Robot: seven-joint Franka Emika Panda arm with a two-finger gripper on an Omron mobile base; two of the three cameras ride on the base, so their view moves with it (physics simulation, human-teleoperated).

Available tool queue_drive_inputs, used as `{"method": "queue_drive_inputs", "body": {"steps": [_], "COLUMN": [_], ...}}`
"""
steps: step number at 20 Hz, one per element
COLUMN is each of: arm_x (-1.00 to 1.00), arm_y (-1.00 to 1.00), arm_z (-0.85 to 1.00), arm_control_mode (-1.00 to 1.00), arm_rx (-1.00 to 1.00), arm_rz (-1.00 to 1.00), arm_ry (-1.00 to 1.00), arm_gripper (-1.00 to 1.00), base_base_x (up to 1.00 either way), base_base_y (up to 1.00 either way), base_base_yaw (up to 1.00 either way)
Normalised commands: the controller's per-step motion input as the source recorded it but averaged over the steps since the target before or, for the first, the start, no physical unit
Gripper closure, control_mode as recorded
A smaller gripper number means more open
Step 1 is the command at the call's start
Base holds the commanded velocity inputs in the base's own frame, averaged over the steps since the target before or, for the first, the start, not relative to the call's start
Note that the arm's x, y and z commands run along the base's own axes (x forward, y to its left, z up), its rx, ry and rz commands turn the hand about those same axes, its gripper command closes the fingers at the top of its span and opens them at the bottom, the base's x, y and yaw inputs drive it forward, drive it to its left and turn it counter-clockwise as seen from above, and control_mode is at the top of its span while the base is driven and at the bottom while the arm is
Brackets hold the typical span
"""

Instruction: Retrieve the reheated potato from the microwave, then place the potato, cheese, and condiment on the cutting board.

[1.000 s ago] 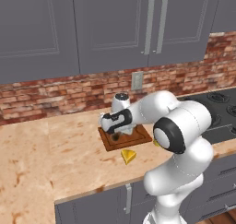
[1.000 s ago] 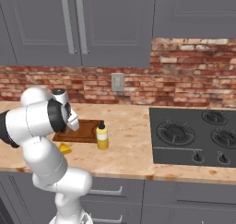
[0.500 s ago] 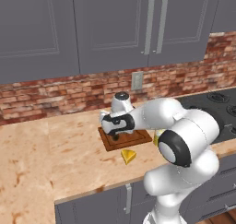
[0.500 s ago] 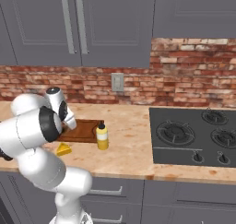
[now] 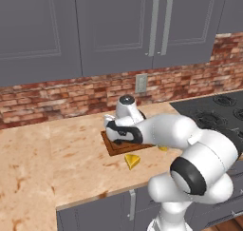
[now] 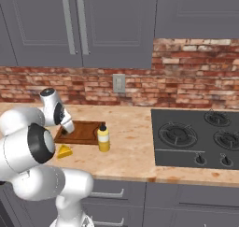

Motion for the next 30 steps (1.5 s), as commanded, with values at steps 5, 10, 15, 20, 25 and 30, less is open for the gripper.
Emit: {"method": "queue_drive_inputs", "body": {"steps": [5,10,15,20,25,30], "arm_x": [-0.42,-0.47,-0.52,-0.44,-0.23,-0.07], "arm_y": [-0.07,-0.05,-0.09,-0.16,-0.24,-0.09], "arm_z": [0.24,0.16,0.05,-0.05,-0.16,-0.04], "arm_control_mode": [-1.00,-1.00,-1.00,-1.00,-1.00,-1.00], "arm_rx": [0.00,0.00,0.00,-0.01,0.00,0.00], "arm_rz": [0.00,0.00,0.00,0.00,0.00,0.00], "arm_ry": [0.03,0.05,0.01,0.00,0.05,0.11], "arm_gripper": [-1.00,-1.00,-1.00,-1.00,-1.00,-1.00], "base_base_x": [0.00,0.00,0.00,0.00,0.00,0.00], "base_base_y": [0.00,0.00,0.00,0.00,0.00,0.00], "base_base_yaw": [0.00,0.00,0.00,0.00,0.00,0.00]}}
